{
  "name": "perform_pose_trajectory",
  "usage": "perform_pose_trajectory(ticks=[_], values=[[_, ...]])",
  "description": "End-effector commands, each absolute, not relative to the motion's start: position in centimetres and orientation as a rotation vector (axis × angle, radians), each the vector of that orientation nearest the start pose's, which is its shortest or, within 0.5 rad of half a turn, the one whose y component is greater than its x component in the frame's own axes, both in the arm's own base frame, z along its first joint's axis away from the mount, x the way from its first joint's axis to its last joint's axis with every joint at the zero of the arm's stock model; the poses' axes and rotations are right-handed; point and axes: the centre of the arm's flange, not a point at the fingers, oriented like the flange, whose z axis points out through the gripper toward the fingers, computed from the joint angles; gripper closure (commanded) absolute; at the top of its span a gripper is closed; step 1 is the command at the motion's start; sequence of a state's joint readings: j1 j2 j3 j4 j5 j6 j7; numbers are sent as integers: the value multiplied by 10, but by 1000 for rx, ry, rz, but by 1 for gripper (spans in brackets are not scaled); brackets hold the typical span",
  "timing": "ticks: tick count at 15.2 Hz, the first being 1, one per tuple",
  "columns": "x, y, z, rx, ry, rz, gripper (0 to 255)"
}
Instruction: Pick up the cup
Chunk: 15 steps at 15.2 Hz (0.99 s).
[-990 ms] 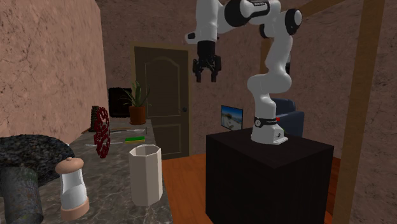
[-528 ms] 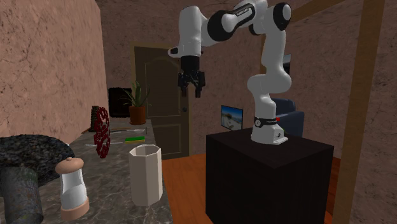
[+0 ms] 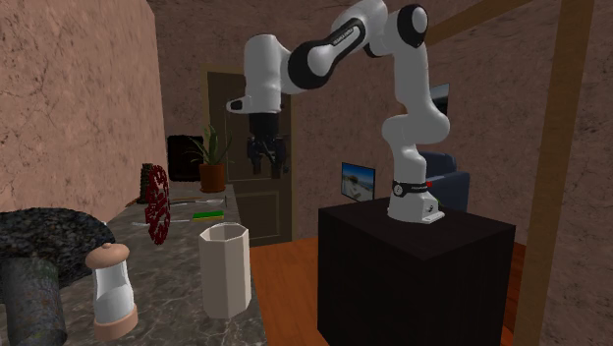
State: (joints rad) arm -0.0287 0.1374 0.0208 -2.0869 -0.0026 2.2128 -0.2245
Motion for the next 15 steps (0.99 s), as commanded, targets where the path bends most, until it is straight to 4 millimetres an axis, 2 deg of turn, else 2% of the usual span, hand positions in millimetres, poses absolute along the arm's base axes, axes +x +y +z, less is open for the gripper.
perform_pose_trajectory(ticks=[1, 12, 15], values=[[587, -5, 342, -3118, -343, 20, 0], [697, -15, 248, -3106, -348, 29, 0], [697, -15, 233, -3106, -348, 29, 0]])
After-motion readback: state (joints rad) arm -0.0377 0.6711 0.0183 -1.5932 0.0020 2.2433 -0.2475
